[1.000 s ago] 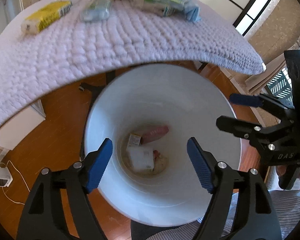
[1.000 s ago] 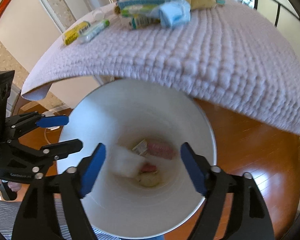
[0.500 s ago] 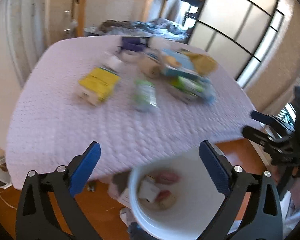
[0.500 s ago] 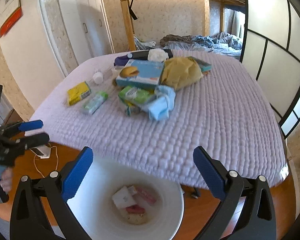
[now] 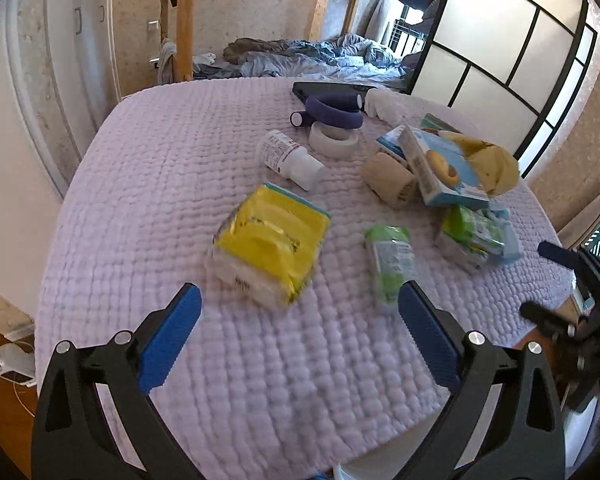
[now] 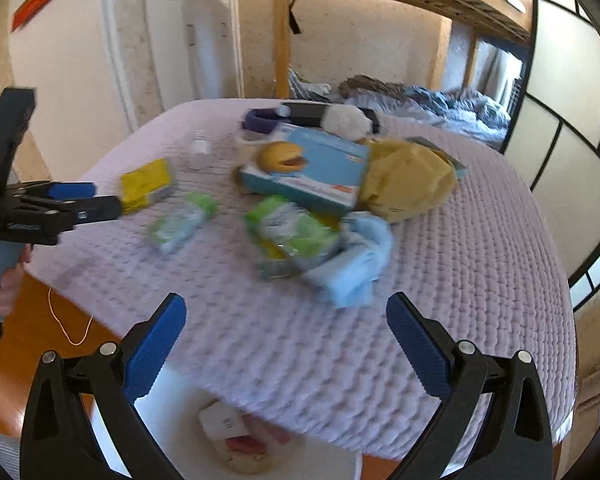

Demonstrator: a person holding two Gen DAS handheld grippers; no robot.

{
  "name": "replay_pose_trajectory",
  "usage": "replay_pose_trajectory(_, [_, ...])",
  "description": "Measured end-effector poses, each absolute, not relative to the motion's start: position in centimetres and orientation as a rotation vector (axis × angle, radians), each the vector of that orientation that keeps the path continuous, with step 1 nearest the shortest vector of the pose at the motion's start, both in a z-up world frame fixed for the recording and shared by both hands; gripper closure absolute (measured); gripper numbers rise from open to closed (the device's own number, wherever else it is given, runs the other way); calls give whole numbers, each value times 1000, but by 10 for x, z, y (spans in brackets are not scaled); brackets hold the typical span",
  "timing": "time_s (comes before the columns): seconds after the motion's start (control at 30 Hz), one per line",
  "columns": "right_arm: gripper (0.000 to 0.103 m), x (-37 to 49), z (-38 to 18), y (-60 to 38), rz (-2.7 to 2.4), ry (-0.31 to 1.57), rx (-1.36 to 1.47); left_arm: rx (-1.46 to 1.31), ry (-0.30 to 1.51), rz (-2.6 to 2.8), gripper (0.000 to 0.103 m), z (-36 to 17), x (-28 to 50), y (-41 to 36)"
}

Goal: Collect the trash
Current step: 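Move both grippers back over the items on the bed, then grasp the yellow tissue pack with the left gripper while the right grasps the blue cloth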

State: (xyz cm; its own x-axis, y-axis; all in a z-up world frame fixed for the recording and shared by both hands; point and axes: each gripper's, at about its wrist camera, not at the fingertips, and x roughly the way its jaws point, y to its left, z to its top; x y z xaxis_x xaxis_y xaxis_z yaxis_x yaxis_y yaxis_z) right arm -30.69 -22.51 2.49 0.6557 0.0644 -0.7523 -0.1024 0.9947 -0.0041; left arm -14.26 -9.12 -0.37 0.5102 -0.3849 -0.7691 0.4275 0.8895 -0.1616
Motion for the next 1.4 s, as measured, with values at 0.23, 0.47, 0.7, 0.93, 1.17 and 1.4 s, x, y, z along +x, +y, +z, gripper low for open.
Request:
replay_pose_trajectory(0.23, [8,-282,14,-269,120,893,134,66,928,-515,17,-13,-118,-97])
replay_pose_trajectory(0.47, [30,-266,1,-265,123,943,0,96,933,-531,31,-16,-108,-98])
replay_pose_trajectory(0.7, [30,-264,5,-277,85,922,-43,116,931,-545,31,-18,-103,-97])
replay_pose_trajectory(0.93, [30,-243,2,-270,106,917,-73,202,909,-574,29,-19,-100,-113])
replay_pose_trajectory(1.17, [46,-240,2,-260,137,903,-101,244,891,-599,33,-18,-102,-119])
replay_pose_trajectory(1.4, [58,-256,11,-266,179,876,11,260,879,-639,37,-15,-109,-120])
